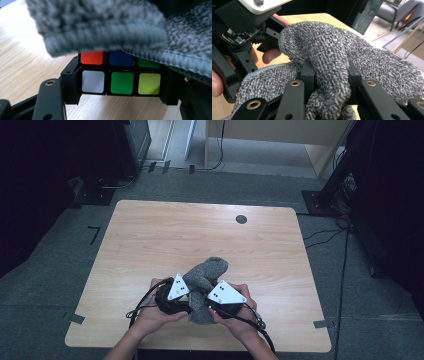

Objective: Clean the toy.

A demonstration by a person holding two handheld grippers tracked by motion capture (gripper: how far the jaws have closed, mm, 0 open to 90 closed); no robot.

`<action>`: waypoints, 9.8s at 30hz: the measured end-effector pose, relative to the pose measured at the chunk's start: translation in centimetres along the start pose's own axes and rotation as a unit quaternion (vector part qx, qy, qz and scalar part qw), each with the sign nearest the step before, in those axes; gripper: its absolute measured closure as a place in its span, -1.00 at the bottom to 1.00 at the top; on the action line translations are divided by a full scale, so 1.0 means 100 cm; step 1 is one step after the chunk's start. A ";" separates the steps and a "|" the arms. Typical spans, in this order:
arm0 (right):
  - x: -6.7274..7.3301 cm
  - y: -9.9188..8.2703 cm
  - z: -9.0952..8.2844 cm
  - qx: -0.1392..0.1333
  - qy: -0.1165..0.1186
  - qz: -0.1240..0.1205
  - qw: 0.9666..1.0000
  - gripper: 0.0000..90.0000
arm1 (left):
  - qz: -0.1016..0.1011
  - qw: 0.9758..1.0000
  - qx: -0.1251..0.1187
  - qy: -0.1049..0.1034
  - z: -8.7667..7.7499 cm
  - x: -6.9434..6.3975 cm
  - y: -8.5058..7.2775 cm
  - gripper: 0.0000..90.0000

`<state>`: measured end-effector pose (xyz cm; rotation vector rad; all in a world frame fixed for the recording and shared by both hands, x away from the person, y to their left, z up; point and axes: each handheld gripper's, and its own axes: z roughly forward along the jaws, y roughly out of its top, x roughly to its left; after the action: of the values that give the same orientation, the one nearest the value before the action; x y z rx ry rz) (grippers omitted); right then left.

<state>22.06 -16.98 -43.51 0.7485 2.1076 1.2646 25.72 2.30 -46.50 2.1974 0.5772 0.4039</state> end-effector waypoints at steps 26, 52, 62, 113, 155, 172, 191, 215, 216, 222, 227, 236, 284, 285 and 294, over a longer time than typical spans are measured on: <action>-0.041 -0.014 -0.008 -0.064 0.038 0.153 0.985 0.50 | -0.035 0.985 -0.151 -0.074 -0.023 0.017 -0.009 -0.24; -0.024 0.001 -0.013 -0.097 0.071 0.132 0.984 0.49 | -0.003 0.987 -0.150 -0.063 -0.022 0.008 -0.008 -0.24; -0.037 -0.007 -0.015 -0.098 0.069 0.175 0.977 0.49 | -0.003 0.986 -0.155 -0.060 -0.023 0.010 -0.009 -0.24; -0.039 -0.023 -0.002 -0.066 0.104 0.148 0.981 0.66 | -0.055 0.978 -0.193 -0.051 -0.039 0.029 -0.012 -0.24; -0.034 -0.029 0.010 -0.075 0.161 0.220 0.959 0.60 | -0.103 0.955 -0.253 -0.111 -0.047 0.039 -0.015 -0.24; -0.035 -0.030 0.009 -0.079 0.169 0.196 0.963 0.60 | -0.114 0.956 -0.245 -0.112 -0.045 0.041 -0.015 -0.24; -0.043 -0.029 0.002 -0.106 0.127 0.184 0.969 0.58 | -0.118 0.962 -0.215 -0.116 -0.038 0.040 -0.014 -0.24; -0.049 -0.039 0.005 -0.044 0.051 0.107 0.992 -0.32 | -0.235 0.957 -0.158 -0.069 -0.034 0.068 -0.023 -0.24; -0.047 -0.038 0.005 -0.046 0.055 0.101 0.992 -0.36 | -0.234 0.957 -0.157 -0.073 -0.033 0.068 -0.023 -0.24; -0.029 -0.034 0.008 -0.060 0.074 0.048 0.994 -0.49 | -0.224 0.956 -0.150 -0.112 -0.030 0.060 -0.015 -0.24; -0.022 -0.033 0.008 -0.098 0.069 0.032 0.992 -0.47 | -0.215 0.959 -0.133 -0.130 -0.033 0.056 -0.007 -0.24; -0.015 -0.033 0.015 -0.116 0.036 0.008 0.993 -0.35 | -0.227 0.952 -0.097 -0.179 -0.028 0.067 0.000 -0.24; -0.021 -0.046 0.018 -0.052 -0.034 -0.036 0.997 -0.23 | -0.176 0.964 -0.181 -0.089 -0.031 0.075 -0.017 -0.41; -0.023 -0.045 0.016 -0.055 -0.033 -0.028 0.998 -0.23 | -0.167 0.966 -0.183 -0.079 -0.030 0.074 -0.017 -0.41; -0.032 -0.035 0.006 -0.069 0.006 0.061 0.996 -0.23 | -0.010 0.991 -0.133 0.007 -0.009 0.040 -0.018 -0.38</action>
<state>24.12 -20.27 -46.33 0.8204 1.9857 1.4653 28.19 5.99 -46.94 1.9331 0.5199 0.4594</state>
